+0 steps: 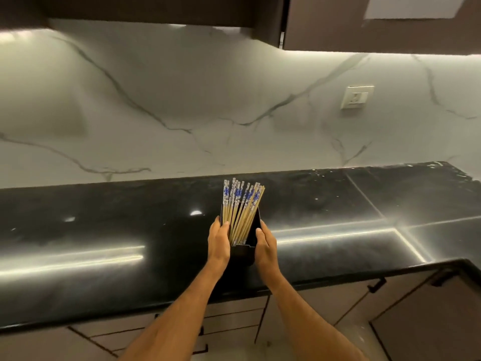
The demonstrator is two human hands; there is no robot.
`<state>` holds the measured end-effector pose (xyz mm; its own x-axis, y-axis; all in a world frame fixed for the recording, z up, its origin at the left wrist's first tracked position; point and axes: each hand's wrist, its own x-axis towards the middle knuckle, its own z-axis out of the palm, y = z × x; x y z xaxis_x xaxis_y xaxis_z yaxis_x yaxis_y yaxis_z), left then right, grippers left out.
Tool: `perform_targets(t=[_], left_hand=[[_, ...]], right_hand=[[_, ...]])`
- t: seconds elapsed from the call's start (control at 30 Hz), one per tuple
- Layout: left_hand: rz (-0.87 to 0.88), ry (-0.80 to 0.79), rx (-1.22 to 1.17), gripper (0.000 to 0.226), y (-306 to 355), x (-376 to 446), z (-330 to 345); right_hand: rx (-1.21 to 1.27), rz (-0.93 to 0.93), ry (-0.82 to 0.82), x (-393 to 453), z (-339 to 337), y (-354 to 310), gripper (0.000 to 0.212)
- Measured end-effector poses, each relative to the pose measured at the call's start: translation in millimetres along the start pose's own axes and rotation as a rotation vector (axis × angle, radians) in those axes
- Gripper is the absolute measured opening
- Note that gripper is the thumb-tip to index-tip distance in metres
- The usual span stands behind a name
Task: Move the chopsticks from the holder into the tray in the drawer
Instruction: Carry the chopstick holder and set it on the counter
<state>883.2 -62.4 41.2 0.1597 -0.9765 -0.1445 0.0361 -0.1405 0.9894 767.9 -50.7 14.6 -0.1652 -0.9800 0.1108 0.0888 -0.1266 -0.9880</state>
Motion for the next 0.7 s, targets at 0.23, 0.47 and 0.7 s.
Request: perform_targets(t=[0.23, 0.47, 0.7], left_hand=[[-0.001, 0.141, -0.041, 0.038, -14, 15, -97], [-0.066, 0.234, -0.017, 0.043, -34, 45, -155], [-0.086, 0.203, -0.014, 0.037, -45, 76, -171]], right_hand=[[0.003, 0.062, -0.137, -11, 93, 16, 0.037], [-0.048, 0.122, -0.195, -4, 152, 35, 0.036], [-0.096, 0.178, -0.164, 13, 170, 54, 0.037]])
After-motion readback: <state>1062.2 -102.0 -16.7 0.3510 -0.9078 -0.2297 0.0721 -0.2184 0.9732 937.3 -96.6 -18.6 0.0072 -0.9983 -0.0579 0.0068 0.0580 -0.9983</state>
